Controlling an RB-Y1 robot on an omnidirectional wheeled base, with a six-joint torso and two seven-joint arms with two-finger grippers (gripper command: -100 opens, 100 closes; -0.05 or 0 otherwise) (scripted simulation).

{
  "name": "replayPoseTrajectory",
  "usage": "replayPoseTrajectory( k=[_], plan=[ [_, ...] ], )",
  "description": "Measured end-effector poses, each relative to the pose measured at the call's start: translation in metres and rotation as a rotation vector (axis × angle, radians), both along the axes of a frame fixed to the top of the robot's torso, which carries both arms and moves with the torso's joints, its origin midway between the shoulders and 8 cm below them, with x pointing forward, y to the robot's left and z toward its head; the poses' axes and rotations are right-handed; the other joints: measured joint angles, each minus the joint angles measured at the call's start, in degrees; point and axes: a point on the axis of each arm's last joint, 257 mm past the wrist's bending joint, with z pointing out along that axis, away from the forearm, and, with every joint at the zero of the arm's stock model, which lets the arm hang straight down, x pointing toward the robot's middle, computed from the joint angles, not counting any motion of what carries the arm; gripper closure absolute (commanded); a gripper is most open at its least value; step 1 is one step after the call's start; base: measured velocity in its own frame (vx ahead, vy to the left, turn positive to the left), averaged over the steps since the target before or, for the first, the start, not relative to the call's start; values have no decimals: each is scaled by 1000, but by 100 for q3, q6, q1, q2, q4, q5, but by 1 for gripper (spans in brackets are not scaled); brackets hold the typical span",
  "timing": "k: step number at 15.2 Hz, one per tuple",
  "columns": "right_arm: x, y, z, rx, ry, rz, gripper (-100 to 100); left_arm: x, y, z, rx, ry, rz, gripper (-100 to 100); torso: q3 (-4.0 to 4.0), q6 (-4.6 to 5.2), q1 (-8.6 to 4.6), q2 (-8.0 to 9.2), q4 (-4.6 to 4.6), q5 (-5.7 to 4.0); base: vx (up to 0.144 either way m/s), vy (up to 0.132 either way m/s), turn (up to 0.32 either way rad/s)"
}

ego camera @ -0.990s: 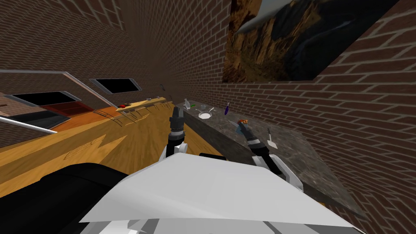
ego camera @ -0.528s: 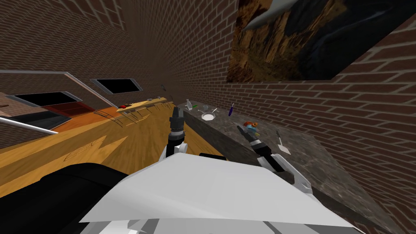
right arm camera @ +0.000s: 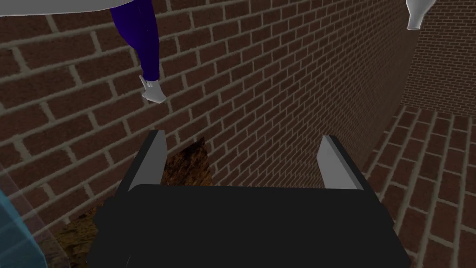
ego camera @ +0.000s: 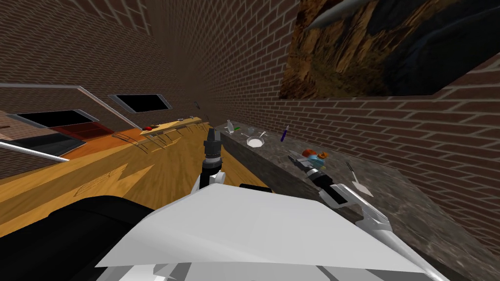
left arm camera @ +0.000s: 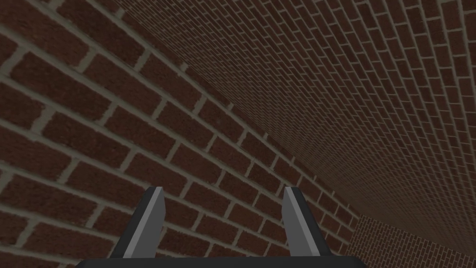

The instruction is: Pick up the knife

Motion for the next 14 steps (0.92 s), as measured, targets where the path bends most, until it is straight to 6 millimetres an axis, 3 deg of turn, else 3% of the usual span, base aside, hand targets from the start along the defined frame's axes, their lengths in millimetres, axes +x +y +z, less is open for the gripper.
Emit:
replayPoseTrajectory(
  k=[7, 14],
  plan=[
    [3, -65, -35, -268, 71, -37, -100, 0, 0, 0, 0, 0, 0, 0, 4, 2, 2, 8, 1, -1, 65, 126, 6],
    [1, -142, -50, -561, 141, -70, -100, 0, 0, 0, 0, 0, 0, 0, 3, 1, -4, 5, 1, 0, 81, 129, 6]
  ],
)
